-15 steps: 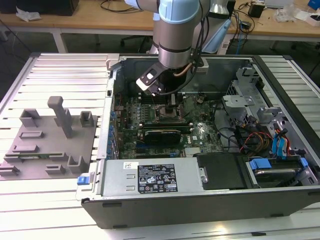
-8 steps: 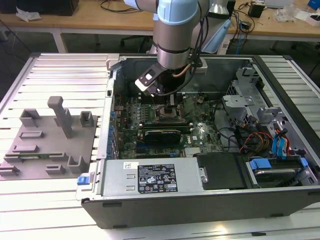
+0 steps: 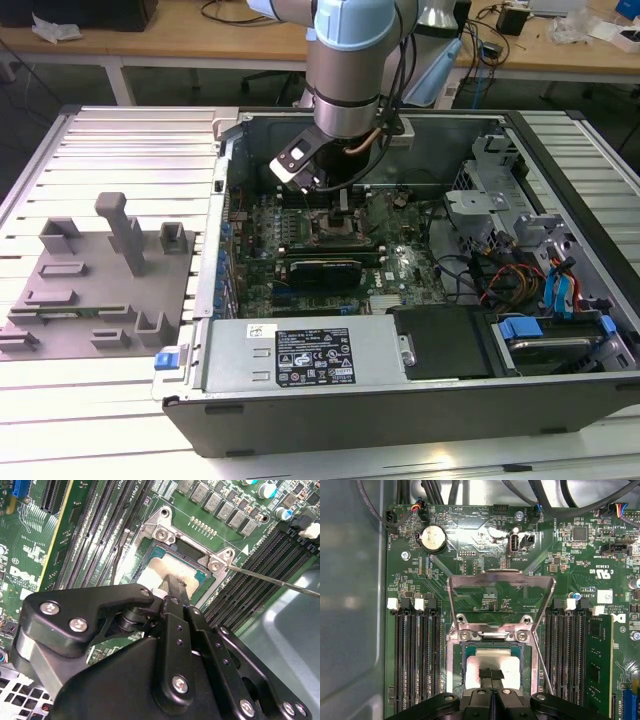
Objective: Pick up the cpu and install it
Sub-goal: 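Place the cpu into insertion slot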
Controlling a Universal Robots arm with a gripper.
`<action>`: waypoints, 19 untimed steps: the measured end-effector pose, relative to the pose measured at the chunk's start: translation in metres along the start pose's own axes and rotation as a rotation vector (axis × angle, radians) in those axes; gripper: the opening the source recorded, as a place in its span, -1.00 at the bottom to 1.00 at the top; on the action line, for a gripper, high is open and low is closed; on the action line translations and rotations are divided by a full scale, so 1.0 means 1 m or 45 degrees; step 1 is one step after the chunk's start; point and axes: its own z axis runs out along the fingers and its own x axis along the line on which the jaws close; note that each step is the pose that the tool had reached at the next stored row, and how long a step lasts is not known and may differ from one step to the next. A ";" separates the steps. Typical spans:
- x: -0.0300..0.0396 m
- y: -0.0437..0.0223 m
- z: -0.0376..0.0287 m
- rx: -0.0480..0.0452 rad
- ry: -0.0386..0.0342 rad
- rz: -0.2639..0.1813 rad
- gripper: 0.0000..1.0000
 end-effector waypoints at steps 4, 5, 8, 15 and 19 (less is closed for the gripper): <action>0.0001 0.0001 -0.0013 -0.001 0.0007 0.000 -0.79; 0.0004 0.0003 -0.0026 -0.002 0.0017 0.000 -0.79; 0.0001 0.0003 -0.0084 0.000 -0.0014 0.000 -0.79; 0.0001 0.0009 -0.0374 0.000 -0.0040 0.000 -0.79; 0.0002 0.0012 -0.0520 0.000 -0.0040 0.000 -0.79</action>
